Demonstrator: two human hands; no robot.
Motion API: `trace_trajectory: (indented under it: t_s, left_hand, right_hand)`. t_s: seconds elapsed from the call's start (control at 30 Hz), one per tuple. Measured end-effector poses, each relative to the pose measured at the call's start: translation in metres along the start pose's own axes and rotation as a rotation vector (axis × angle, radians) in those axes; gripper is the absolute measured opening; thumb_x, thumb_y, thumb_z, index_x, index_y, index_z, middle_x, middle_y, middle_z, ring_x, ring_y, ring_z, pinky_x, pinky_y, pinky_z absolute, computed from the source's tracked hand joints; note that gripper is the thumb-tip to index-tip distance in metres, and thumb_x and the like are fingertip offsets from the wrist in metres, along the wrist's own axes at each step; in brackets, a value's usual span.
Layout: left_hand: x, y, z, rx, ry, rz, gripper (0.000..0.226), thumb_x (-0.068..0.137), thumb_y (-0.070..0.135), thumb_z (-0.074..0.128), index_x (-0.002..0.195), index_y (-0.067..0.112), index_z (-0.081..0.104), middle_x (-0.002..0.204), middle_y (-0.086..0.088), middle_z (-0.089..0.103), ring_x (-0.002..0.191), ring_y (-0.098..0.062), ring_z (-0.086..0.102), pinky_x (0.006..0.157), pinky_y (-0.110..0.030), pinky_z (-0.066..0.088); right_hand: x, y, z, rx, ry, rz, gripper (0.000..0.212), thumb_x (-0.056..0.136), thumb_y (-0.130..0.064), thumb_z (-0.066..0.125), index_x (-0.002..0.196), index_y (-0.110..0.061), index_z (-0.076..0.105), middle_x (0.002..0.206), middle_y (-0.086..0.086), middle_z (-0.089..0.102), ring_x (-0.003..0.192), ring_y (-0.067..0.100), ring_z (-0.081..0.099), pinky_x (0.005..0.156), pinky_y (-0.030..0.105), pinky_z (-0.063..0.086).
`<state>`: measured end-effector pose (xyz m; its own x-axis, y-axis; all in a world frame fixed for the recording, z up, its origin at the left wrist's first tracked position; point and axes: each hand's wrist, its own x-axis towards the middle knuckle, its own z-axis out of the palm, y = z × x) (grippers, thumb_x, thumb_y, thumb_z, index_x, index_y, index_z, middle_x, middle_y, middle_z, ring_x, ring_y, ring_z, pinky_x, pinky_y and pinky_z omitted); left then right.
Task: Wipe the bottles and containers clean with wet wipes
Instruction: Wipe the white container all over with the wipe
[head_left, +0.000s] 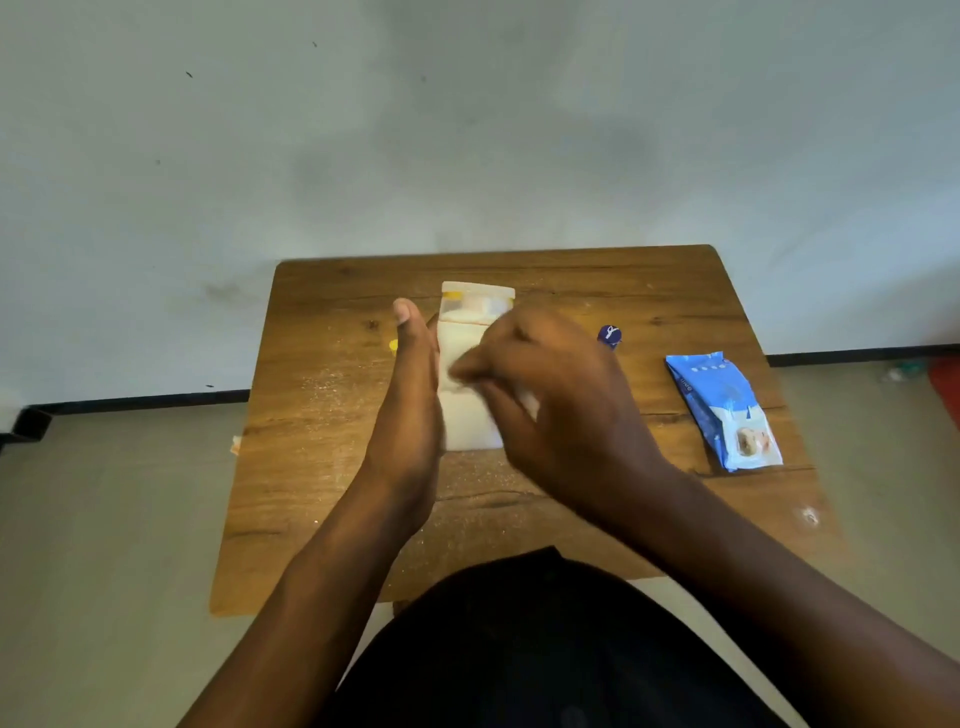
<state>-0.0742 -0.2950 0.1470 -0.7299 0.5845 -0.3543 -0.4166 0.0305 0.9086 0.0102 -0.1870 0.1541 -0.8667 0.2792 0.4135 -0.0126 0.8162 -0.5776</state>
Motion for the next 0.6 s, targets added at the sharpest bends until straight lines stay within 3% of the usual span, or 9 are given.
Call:
trace_trajectory:
  t_s: [0.07,0.13,0.27,0.4,0.5,0.6]
  left_hand:
    - [-0.003,0.000,0.002,0.038,-0.008,-0.006,0.067,0.106,0.065,0.014,0.110,0.034,0.074,0.103,-0.002,0.081,0.093,-0.019,0.078,0.072,-0.036,0.063]
    - [-0.006,-0.001,0.003,0.061,-0.018,-0.011,0.062,0.105,0.065,0.018,0.106,0.040,0.074,0.102,-0.004,0.081,0.091,-0.021,0.078,0.071,-0.040,0.064]
    - [-0.005,0.000,-0.003,0.040,-0.001,0.000,0.052,0.110,0.055,0.027,0.111,0.031,0.073,0.101,-0.003,0.080,0.093,-0.018,0.077,0.072,-0.034,0.060]
    - [-0.002,0.009,-0.007,-0.241,0.003,-0.044,0.051,0.111,0.047,0.034,0.124,0.013,0.069,0.095,-0.004,0.078,0.088,-0.013,0.076,0.071,-0.025,0.060]
    - [0.000,0.020,-0.010,-0.418,0.025,-0.058,0.061,0.109,0.055,0.037,0.140,0.007,0.060,0.102,-0.013,0.069,0.096,-0.025,0.069,0.086,-0.037,0.058]
    - [0.006,0.024,-0.017,-0.638,0.022,-0.084,0.058,0.109,0.059,0.036,0.134,0.011,0.058,0.100,-0.011,0.065,0.091,-0.026,0.065,0.093,-0.043,0.052]
  right_hand:
    - [0.013,0.003,-0.006,-0.022,0.098,0.058,0.016,0.090,-0.005,0.074,0.104,-0.010,0.080,0.100,0.007,0.071,0.095,0.020,0.065,0.075,0.027,0.050]
    - [0.020,0.004,-0.008,-0.036,0.133,0.097,0.015,0.091,-0.008,0.074,0.105,-0.013,0.079,0.102,0.005,0.070,0.096,0.016,0.063,0.076,0.020,0.045]
    - [0.011,-0.009,0.000,-0.033,0.085,0.051,0.017,0.089,-0.006,0.074,0.104,-0.010,0.080,0.099,0.006,0.069,0.094,0.021,0.064,0.073,0.031,0.049]
    - [-0.007,-0.023,0.013,-0.034,-0.122,-0.024,0.022,0.086,0.000,0.078,0.103,-0.014,0.080,0.099,0.004,0.065,0.092,0.021,0.060,0.068,0.031,0.049]
    - [-0.014,-0.022,0.014,-0.048,-0.149,-0.101,0.024,0.084,-0.002,0.081,0.105,-0.013,0.079,0.103,0.005,0.066,0.095,0.023,0.063,0.068,0.034,0.055]
    - [-0.019,-0.018,0.010,-0.104,-0.183,-0.159,0.023,0.088,-0.004,0.078,0.109,-0.013,0.078,0.107,0.005,0.067,0.097,0.023,0.064,0.072,0.035,0.057]
